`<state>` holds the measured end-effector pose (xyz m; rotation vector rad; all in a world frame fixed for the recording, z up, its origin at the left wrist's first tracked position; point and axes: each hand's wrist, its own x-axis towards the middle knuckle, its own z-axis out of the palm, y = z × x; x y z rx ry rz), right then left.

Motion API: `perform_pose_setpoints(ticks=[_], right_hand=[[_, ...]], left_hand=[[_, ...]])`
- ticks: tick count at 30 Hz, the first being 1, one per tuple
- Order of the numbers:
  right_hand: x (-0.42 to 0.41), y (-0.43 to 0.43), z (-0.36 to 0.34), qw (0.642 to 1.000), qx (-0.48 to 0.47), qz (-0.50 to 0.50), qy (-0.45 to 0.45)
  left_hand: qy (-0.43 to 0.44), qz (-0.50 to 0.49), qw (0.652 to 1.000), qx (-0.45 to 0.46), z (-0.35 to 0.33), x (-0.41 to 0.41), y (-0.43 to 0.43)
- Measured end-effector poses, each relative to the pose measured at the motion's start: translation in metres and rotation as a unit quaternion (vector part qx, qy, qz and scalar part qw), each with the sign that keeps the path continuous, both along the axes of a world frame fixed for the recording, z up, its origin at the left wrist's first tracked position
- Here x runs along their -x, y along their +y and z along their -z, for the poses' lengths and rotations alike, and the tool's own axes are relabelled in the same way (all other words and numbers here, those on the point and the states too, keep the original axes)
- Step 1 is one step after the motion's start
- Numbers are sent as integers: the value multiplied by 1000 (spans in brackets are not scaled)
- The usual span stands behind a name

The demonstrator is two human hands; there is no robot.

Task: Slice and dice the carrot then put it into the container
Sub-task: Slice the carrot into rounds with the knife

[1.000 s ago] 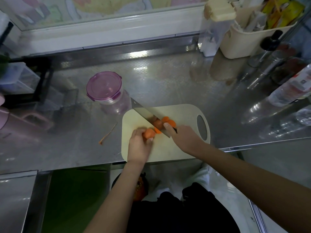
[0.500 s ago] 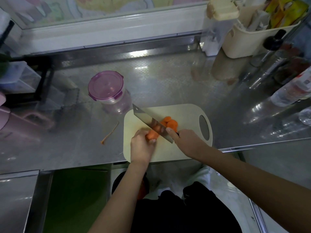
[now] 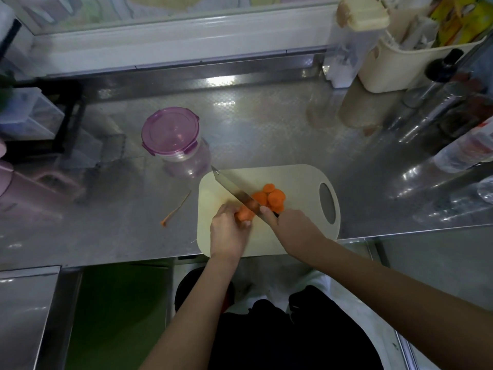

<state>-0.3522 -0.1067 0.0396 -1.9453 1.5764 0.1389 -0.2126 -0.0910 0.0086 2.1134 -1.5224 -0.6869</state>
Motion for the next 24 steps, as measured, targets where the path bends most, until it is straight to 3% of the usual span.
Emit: perform_pose_setpoints(ticks=[3,9,15,20,24], right_hand=[[-6,-1,3,997,-36,62,-19],[-23,-21,9,1000,-22,-2,-9],[-22,-20,26,997,-59,30,-38],[-18,-23,20,979,-72,113,-152],[-11,-19,11,979,-52,110,-166]], left_hand=[[-8,6,1000,-1,0,0,-1],[-20,22,1000,-7,0,1,0],[-14,24,1000,-11,-1,-1,-1],[3,10,1000,-18,-3,-1,-3],[0,8,1000,-15,-4,0,-2]])
